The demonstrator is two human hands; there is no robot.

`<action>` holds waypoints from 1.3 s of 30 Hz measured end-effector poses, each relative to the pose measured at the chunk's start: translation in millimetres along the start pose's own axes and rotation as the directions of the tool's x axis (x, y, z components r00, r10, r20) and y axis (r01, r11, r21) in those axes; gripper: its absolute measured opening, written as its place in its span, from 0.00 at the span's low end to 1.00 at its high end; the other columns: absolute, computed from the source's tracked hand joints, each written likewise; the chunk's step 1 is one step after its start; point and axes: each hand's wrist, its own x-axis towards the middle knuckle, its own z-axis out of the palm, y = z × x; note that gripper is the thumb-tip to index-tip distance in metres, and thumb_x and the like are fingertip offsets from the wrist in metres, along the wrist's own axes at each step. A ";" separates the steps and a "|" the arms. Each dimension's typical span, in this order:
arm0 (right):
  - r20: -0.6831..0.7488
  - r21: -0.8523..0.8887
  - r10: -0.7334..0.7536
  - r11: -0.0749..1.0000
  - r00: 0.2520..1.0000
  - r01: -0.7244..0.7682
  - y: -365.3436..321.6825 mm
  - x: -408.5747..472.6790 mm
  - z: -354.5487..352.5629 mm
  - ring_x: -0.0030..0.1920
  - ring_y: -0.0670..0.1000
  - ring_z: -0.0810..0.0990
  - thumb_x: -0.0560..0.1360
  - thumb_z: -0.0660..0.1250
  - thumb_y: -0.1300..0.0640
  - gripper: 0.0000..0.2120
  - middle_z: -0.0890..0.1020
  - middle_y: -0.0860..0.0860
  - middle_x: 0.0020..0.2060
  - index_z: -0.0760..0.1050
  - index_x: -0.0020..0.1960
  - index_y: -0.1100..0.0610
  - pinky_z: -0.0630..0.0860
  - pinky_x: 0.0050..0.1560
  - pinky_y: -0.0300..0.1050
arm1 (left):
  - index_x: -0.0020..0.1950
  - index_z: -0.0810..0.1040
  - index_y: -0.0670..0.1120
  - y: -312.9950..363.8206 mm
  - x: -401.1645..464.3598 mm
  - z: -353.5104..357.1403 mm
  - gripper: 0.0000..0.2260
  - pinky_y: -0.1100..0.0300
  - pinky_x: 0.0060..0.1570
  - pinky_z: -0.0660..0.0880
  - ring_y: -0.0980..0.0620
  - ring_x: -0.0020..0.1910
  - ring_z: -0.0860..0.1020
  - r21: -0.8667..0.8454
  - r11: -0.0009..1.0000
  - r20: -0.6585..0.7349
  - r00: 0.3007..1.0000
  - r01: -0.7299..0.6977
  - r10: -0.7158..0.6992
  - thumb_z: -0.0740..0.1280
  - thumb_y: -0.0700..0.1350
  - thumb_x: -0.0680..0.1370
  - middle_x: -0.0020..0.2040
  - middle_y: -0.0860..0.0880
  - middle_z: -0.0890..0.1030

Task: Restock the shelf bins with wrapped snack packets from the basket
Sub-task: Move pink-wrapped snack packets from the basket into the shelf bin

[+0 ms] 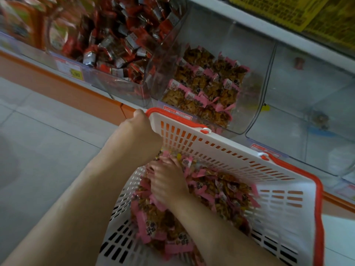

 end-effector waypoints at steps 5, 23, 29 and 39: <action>-0.005 0.473 0.159 0.870 0.987 -0.137 -13.9 -43.0 -75.4 0.58 0.35 0.78 0.86 0.64 0.46 0.10 0.81 0.36 0.58 0.78 0.65 0.44 0.72 0.64 0.34 | 0.65 0.71 0.43 1.5 1.6 -5.5 0.17 0.56 0.43 0.72 0.42 0.51 0.75 -0.055 0.997 -0.063 0.996 0.055 -0.058 0.63 0.39 0.76 0.59 0.41 0.75; -0.391 0.258 -0.095 0.943 0.915 0.209 16.0 -110.0 -193.8 0.75 0.41 0.71 0.77 0.78 0.56 0.22 0.74 0.36 0.71 0.78 0.69 0.45 0.71 0.74 0.44 | 0.49 0.87 0.45 32.4 -18.2 8.0 0.06 0.52 0.45 0.84 0.44 0.45 0.87 -0.708 0.706 0.249 0.929 -0.019 0.275 0.71 0.36 0.79 0.45 0.44 0.88; -0.496 0.355 -0.010 0.910 0.868 0.213 30.1 -100.0 -195.0 0.66 0.49 0.79 0.76 0.79 0.58 0.22 0.78 0.40 0.64 0.80 0.67 0.43 0.80 0.60 0.47 | 0.51 0.88 0.55 34.6 -16.7 14.0 0.11 0.43 0.58 0.81 0.49 0.46 0.87 -0.641 0.762 0.252 0.913 -0.091 0.320 0.70 0.39 0.81 0.46 0.50 0.89; -0.401 0.501 0.244 0.866 0.883 -0.011 20.0 -94.8 -196.8 0.44 0.45 0.84 0.71 0.83 0.58 0.20 0.84 0.40 0.46 0.80 0.55 0.38 0.83 0.45 0.44 | 0.50 0.86 0.63 43.3 -15.9 21.0 0.09 0.41 0.58 0.80 0.47 0.44 0.87 -0.619 0.783 0.263 0.923 -0.063 0.282 0.68 0.50 0.82 0.42 0.51 0.88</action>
